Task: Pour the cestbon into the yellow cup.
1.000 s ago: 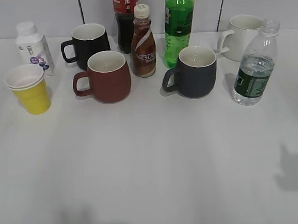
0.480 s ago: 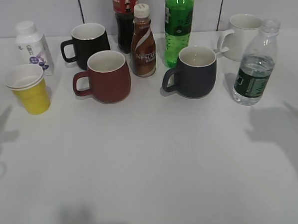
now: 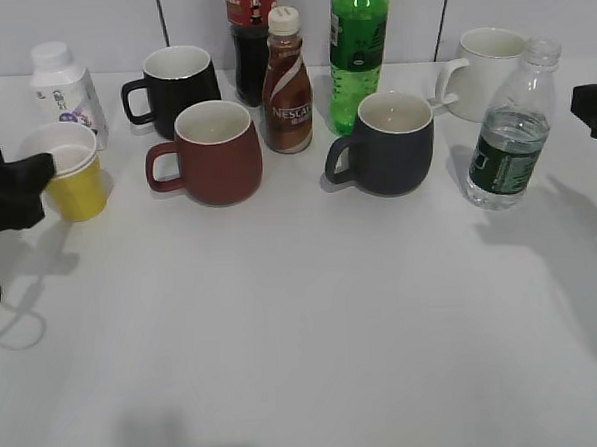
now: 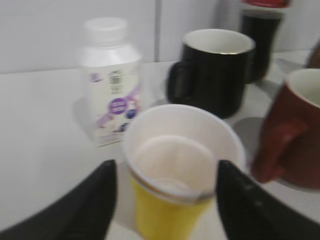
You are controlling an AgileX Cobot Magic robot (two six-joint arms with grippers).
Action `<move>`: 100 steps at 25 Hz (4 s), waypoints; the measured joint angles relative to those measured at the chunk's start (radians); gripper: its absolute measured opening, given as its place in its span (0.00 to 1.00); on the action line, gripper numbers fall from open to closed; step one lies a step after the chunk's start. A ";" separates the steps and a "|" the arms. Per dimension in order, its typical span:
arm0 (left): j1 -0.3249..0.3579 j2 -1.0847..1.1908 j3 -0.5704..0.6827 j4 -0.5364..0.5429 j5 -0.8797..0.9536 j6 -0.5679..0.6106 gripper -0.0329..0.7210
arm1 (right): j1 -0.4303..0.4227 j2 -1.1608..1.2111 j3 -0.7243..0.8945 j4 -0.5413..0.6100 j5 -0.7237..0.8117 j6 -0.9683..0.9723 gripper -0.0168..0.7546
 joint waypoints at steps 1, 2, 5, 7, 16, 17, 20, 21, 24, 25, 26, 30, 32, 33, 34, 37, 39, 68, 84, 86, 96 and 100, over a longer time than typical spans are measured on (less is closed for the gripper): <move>0.000 0.003 0.000 0.016 -0.003 0.000 0.72 | 0.000 0.000 0.000 0.000 -0.005 0.000 0.78; 0.000 0.003 0.000 0.025 -0.002 0.000 0.78 | 0.000 0.000 0.000 0.000 -0.010 0.000 0.78; 0.000 0.003 0.000 0.025 0.020 0.000 0.84 | 0.000 -0.004 0.000 0.000 -0.013 0.000 0.78; 0.000 0.003 0.005 0.025 0.023 0.000 0.85 | 0.000 -0.004 0.000 0.000 -0.016 0.000 0.78; 0.000 0.053 0.033 0.026 -0.009 0.009 0.86 | 0.000 -0.004 0.000 0.000 -0.018 0.001 0.78; 0.000 0.084 0.032 0.026 -0.025 0.017 0.86 | 0.000 -0.004 0.000 0.000 -0.018 0.001 0.78; 0.000 0.178 0.020 0.025 -0.113 0.031 0.86 | 0.000 -0.004 0.000 0.000 -0.020 0.001 0.78; 0.000 0.207 0.007 0.021 -0.132 0.036 0.86 | 0.000 -0.004 0.000 0.000 -0.020 0.001 0.78; 0.000 0.275 -0.036 0.015 -0.156 0.046 0.86 | 0.000 -0.004 0.000 0.000 -0.021 0.001 0.78; 0.000 0.294 -0.049 0.014 -0.163 0.052 0.86 | 0.000 -0.004 0.000 0.000 -0.021 0.001 0.78; 0.000 0.310 -0.066 0.014 -0.167 0.059 0.86 | 0.000 -0.004 0.000 0.000 -0.021 0.001 0.78; 0.000 0.365 -0.128 0.014 -0.174 0.085 0.86 | 0.000 -0.004 0.000 0.000 -0.021 0.001 0.78; 0.000 0.392 -0.155 0.014 -0.174 0.090 0.86 | 0.000 -0.004 0.000 0.000 -0.021 0.001 0.78; 0.000 0.407 -0.170 0.014 -0.174 0.090 0.86 | 0.000 -0.004 0.000 0.000 -0.022 0.001 0.78; 0.000 0.419 -0.184 0.014 -0.175 0.092 0.86 | 0.000 -0.004 0.000 0.000 -0.022 0.001 0.78; 0.000 0.451 -0.212 0.014 -0.190 0.093 0.85 | 0.000 -0.004 0.000 0.000 -0.023 0.001 0.78; 0.000 0.463 -0.222 0.014 -0.213 0.093 0.80 | 0.000 -0.004 0.000 0.000 -0.023 0.001 0.78; -0.042 0.160 0.010 0.421 -0.346 -0.117 0.57 | 0.136 0.166 0.215 -0.002 -0.358 0.083 0.78; -0.292 0.160 -0.023 0.442 -0.346 -0.121 0.57 | 0.137 0.735 0.130 0.028 -0.931 0.073 0.81; -0.299 0.160 -0.041 0.445 -0.347 -0.121 0.57 | 0.138 0.736 0.104 0.050 -0.936 0.073 0.81; -0.300 0.166 -0.095 0.477 -0.351 -0.121 0.57 | 0.138 0.740 -0.089 0.096 -0.829 -0.012 0.79; -0.300 0.185 -0.097 0.511 -0.351 -0.121 0.57 | 0.138 0.770 -0.142 0.101 -0.782 -0.023 0.70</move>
